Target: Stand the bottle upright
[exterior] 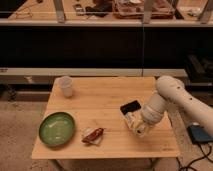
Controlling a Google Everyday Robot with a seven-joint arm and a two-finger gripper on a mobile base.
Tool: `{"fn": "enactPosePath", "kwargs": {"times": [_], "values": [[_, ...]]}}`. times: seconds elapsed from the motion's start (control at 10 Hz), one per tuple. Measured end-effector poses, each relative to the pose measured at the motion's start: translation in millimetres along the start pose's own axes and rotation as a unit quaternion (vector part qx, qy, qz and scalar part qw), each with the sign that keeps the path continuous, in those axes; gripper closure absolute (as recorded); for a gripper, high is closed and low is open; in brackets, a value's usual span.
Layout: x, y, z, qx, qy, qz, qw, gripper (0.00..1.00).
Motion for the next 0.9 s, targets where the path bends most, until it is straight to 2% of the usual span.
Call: {"fn": "enactPosePath", "kwargs": {"times": [0.2, 0.5, 0.9], "values": [[0.8, -0.3, -7.9, -0.020, -0.015, -0.009, 0.9997, 0.79], [-2.5, 1.7, -18.1, -0.052, -0.025, -0.027, 0.9980, 0.79], [-4.8, -2.7, -22.3, -0.069, -0.033, -0.035, 0.9965, 0.79]]}}
